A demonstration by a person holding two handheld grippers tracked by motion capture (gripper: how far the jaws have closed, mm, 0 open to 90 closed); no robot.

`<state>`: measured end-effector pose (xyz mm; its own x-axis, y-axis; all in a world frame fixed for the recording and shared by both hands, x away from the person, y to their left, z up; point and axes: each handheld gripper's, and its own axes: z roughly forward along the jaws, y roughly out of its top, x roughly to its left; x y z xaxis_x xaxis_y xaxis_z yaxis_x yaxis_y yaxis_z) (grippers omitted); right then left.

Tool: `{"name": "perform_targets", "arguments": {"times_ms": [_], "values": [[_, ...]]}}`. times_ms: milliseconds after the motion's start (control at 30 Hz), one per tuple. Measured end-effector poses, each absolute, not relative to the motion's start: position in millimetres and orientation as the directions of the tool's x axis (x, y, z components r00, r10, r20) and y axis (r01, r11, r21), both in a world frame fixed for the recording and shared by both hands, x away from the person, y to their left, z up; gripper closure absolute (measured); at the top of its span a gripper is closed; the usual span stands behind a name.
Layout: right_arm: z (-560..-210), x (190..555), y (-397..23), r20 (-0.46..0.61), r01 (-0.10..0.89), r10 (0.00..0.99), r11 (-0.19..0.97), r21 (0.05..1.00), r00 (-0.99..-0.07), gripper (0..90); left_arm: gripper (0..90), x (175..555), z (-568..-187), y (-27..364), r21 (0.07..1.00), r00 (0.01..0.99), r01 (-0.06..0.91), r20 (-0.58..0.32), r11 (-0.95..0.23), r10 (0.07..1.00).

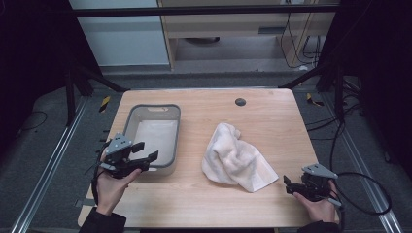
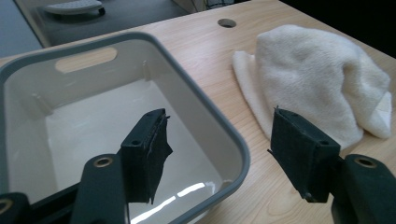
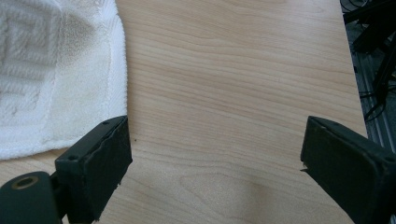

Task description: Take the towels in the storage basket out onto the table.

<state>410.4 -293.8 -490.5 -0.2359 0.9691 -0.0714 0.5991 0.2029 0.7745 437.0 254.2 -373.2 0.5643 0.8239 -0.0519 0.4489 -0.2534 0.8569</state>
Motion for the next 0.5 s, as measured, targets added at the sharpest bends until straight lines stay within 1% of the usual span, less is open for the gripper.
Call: {"name": "perform_targets", "arguments": {"times_ms": [167,200,267,433,500], "values": [[-490.4,410.3,-294.2,-0.072,0.596,0.97,0.201,0.777,-0.234,8.7,36.4,433.7,-384.1,269.0,0.854,0.536,0.464,-0.058,-0.236,0.842],[-490.6,410.3,-294.2,-0.071,0.598,0.97,0.2,0.776,-0.233,8.5,36.1,432.5,-388.4,275.5,0.858,0.515,0.464,-0.059,-0.22,0.855],[-491.0,410.7,-294.5,-0.068,0.599,0.97,0.198,0.776,-0.231,8.1,35.6,432.3,-390.6,280.0,0.858,0.502,0.468,-0.061,-0.212,0.863],[-490.5,410.2,-297.0,-0.063,0.596,0.973,0.187,0.781,-0.223,7.4,33.3,427.3,-400.1,299.8,0.848,0.47,0.485,-0.046,-0.214,0.882],[-490.3,410.1,-297.2,-0.059,0.596,0.974,0.18,0.782,-0.217,7.3,32.7,426.3,-401.7,301.9,0.847,0.466,0.487,-0.044,-0.214,0.884]]}}
